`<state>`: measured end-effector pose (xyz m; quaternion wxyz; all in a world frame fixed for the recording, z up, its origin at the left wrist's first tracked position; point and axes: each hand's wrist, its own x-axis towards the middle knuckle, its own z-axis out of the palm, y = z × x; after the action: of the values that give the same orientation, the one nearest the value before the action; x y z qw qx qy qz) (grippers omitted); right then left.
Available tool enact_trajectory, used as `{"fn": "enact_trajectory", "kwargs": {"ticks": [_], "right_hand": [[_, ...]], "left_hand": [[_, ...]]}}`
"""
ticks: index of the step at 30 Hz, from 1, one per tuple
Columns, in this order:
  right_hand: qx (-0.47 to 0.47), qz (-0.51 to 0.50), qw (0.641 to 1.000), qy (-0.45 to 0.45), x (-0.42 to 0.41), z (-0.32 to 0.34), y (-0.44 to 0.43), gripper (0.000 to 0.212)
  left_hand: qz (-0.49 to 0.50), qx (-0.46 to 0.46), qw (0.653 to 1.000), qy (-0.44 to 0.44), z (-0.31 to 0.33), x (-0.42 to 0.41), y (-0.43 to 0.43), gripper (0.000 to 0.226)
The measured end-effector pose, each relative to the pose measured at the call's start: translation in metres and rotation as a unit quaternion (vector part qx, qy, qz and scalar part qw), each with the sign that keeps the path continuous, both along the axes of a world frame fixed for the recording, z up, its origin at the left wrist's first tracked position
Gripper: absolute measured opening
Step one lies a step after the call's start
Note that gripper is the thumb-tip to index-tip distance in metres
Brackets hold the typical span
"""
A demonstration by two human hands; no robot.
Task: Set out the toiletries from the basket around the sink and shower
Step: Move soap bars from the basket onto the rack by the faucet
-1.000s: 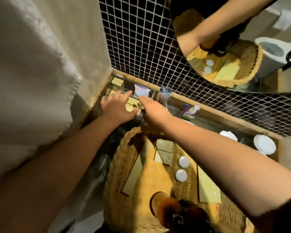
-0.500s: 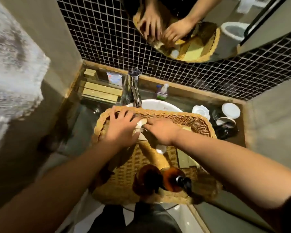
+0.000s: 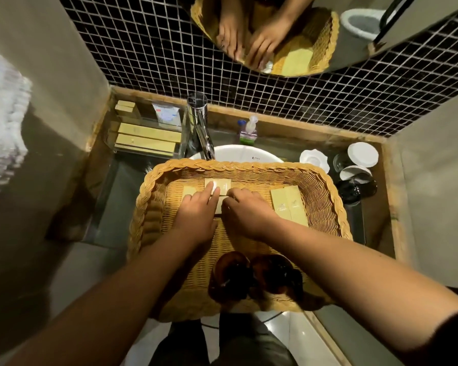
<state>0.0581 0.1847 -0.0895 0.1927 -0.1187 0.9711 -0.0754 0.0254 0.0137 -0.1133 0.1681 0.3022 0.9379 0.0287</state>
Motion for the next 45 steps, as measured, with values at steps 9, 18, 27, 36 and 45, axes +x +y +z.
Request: {"fn": "enact_trajectory", "kwargs": {"ticks": [9,18,27,36,45], "right_hand": [[0.012,0.016,1.000,0.004,-0.004,-0.006,0.019,0.051],[0.010,-0.050,0.998,0.048,0.002,-0.010,0.025,0.041],[-0.025,-0.030,0.998,0.038,0.008,-0.024,0.015,0.072],[-0.043,-0.089,0.994,0.047,0.011,-0.036,0.030,0.070],[-0.052,-0.097,0.993,0.050,0.011,-0.033,0.042,0.071]], "left_hand": [[0.062,0.094,0.992,-0.062,0.000,0.026,0.001,0.063],[0.026,0.116,0.992,-0.033,0.006,0.002,-0.004,0.058],[0.015,0.011,1.000,0.003,0.001,-0.023,0.000,0.074],[-0.022,0.018,0.999,-0.039,0.003,-0.024,0.002,0.074],[-0.074,-0.081,0.993,-0.043,0.001,-0.019,0.001,0.111]]}}
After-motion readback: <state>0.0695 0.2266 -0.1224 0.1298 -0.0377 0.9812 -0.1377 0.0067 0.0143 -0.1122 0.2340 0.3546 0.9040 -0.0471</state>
